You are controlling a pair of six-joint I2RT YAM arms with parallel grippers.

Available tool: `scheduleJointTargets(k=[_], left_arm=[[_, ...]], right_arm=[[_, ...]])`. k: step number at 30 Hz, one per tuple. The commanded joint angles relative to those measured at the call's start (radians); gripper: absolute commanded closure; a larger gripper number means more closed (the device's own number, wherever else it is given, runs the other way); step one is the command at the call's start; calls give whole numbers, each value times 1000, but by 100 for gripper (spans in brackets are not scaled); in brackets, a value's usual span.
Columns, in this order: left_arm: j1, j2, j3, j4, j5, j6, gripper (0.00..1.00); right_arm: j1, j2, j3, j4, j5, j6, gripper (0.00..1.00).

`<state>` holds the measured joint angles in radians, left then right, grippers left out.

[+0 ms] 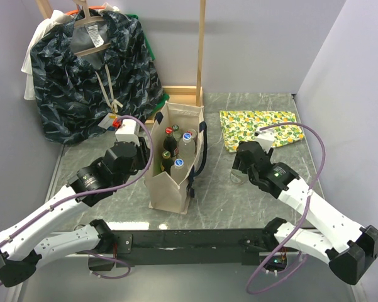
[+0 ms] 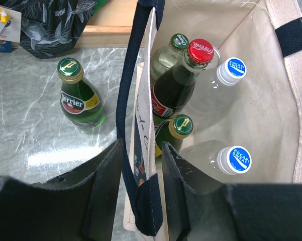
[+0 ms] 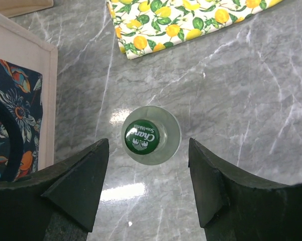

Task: Place the beverage into the canvas bag
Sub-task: Pick up the drink from the center of the board.

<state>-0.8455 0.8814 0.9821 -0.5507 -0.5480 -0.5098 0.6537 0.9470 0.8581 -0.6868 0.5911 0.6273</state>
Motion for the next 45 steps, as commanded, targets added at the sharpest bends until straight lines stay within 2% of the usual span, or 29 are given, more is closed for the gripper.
scheduleJointTargets(k=[1, 14, 17, 23, 28, 31, 34, 35, 37, 45], left_arm=[[2, -16, 30, 11, -21, 7, 57], [2, -16, 27, 11, -27, 5, 57], [2, -16, 26, 9, -29, 4, 57], [2, -16, 26, 3, -33, 7, 57], [2, -24, 24, 5, -35, 8, 57], [2, -24, 23, 5, -36, 8, 57], [2, -22, 21, 5, -36, 7, 57], [2, -22, 21, 5, -36, 8, 57], [2, -24, 21, 5, -36, 7, 57], [2, -32, 26, -9, -17, 4, 56]], right_arm=[[-20, 13, -8, 50, -10, -5, 30], [-49, 45, -24, 70, -37, -6, 33], [-52, 56, -22, 76, -45, -8, 36], [-58, 78, -24, 81, -56, 5, 49], [-66, 90, -24, 90, -59, 5, 53], [-69, 88, -25, 95, -62, 2, 60], [-72, 90, -22, 93, -70, 0, 76], [-71, 93, -22, 93, -70, 0, 89], [-71, 93, -18, 90, -73, 2, 100], [-71, 47, 2, 92, -88, -12, 100]])
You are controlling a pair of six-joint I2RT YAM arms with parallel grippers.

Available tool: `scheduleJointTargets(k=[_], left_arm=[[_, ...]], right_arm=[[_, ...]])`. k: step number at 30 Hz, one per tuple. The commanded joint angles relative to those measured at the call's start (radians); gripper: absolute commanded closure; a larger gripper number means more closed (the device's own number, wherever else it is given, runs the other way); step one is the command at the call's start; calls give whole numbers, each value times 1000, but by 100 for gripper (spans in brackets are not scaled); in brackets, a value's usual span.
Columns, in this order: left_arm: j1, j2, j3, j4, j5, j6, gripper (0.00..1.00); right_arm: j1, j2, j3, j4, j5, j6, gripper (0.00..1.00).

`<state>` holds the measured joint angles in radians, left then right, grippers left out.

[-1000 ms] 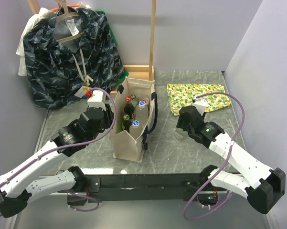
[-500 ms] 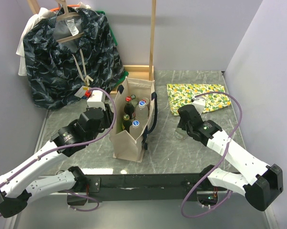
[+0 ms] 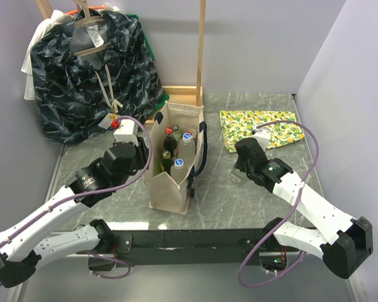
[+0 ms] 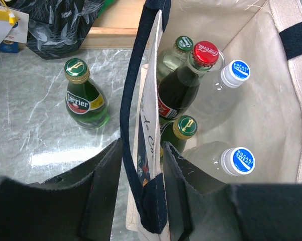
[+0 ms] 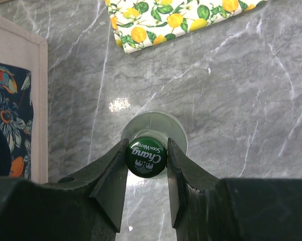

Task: Place the beverage into the canvas bag
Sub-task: Pick up the drink from the center of the board.

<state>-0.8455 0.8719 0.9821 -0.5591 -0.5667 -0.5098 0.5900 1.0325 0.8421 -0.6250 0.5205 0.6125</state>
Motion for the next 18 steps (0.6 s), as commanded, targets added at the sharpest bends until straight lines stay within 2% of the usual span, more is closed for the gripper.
scheduleJointTargets(k=[1, 10, 18], left_arm=[[2, -22, 29, -5, 7, 4, 56], [2, -11, 32, -28, 57, 7, 59], [2, -4, 36, -39, 80, 8, 61]], right_arm=[[-7, -54, 25, 30, -19, -2, 100], [-7, -140, 101, -1, -31, -34, 100], [-9, -152, 132, -18, -37, -49, 100]])
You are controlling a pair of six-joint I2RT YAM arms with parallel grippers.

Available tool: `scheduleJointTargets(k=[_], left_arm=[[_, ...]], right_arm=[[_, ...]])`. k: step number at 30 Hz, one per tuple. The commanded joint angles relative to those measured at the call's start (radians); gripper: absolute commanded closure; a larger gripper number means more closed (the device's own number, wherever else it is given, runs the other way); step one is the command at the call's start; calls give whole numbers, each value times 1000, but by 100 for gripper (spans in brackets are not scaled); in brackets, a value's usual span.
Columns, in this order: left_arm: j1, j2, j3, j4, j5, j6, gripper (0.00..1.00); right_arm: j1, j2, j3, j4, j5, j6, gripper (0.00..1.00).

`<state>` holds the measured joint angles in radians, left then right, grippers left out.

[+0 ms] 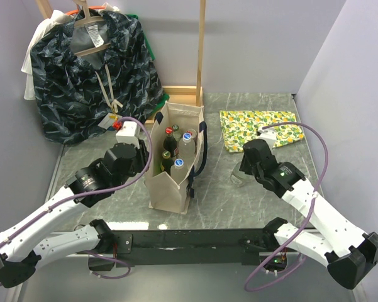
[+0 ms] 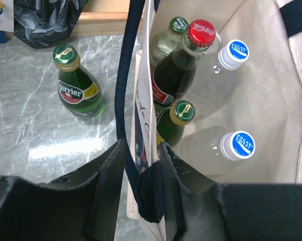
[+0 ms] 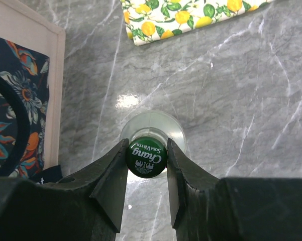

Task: Place the beverage into the canvas bag
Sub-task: Pick up the drink from the center of the board, then place the drink in the canvas bag.

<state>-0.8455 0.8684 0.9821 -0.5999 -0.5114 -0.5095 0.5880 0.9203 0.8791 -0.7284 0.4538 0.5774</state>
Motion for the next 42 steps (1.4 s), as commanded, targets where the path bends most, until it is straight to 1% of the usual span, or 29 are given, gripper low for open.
scheduleJointTargets(k=[1, 6, 12, 15, 16, 18, 25, 37, 40, 42], left_arm=[[2, 0, 36, -1, 25, 6, 61], [2, -5, 35, -9, 30, 8, 64], [2, -6, 30, -15, 42, 5, 71], [2, -11, 29, -18, 45, 3, 83], [2, -14, 29, -14, 45, 3, 92], [2, -32, 29, -9, 47, 8, 99], [2, -74, 41, 6, 50, 11, 99], [2, -89, 55, 11, 39, 16, 99], [2, -88, 56, 15, 39, 17, 99], [2, -85, 56, 17, 39, 19, 99]], right_arm=[[-7, -41, 98, 84, 26, -16, 100], [-5, -40, 124, 80, 6, -27, 100], [-4, -38, 167, 70, -18, -50, 100], [-5, -44, 190, 63, -20, -62, 100], [-5, -44, 198, 63, -18, -65, 100], [-5, -47, 216, 57, -14, -73, 100], [-4, -49, 281, 49, -7, -97, 100], [-2, -21, 417, 41, -63, -162, 100], [-2, 6, 483, 8, -35, -189, 100], [-2, 23, 529, 1, -47, -206, 100]])
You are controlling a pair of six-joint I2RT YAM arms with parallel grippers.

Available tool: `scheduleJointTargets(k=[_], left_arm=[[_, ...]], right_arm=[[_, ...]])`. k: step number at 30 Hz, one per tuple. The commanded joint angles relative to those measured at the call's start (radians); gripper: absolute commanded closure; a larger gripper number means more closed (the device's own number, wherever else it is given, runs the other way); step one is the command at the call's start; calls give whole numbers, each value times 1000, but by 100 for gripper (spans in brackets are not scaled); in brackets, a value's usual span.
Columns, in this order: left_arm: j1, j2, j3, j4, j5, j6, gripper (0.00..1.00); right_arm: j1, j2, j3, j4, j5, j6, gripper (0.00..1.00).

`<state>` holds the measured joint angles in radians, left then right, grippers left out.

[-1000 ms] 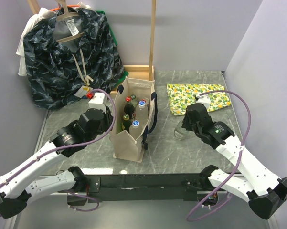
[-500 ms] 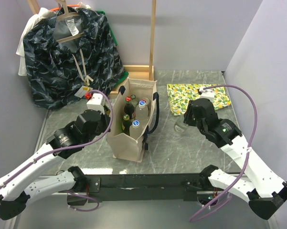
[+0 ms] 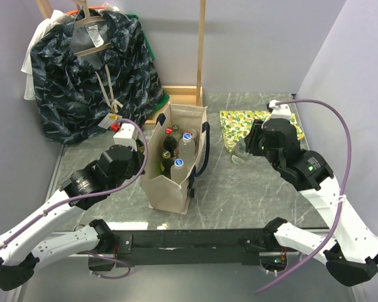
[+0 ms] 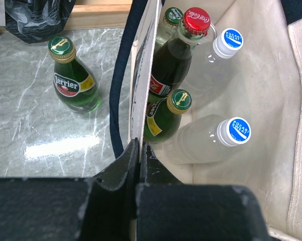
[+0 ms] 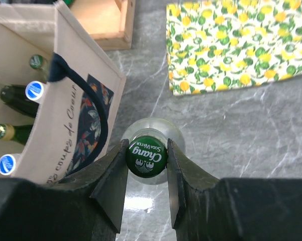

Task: Place the beverage into the canvas bag
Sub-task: Place the drink in the canvas bag.

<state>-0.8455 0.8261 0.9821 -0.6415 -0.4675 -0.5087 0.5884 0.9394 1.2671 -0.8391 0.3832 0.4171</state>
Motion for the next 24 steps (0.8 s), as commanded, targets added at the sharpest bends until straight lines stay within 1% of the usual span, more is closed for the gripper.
scheduleJointTargets(k=[1, 10, 17, 20, 24], left_arm=[[2, -41, 56, 59, -5, 19, 99], [2, -41, 52, 60, -16, 21, 99], [2, -53, 40, 68, -13, 15, 99], [2, -58, 30, 69, -10, 9, 99], [2, -58, 23, 72, -10, 12, 99]], right_arm=[[-1, 10, 155, 110, 14, -49, 100], [16, 85, 297, 104, -70, -77, 100], [60, 163, 419, 84, -66, -113, 100], [97, 188, 449, 87, -50, -120, 100], [201, 229, 498, 86, 12, -138, 100]])
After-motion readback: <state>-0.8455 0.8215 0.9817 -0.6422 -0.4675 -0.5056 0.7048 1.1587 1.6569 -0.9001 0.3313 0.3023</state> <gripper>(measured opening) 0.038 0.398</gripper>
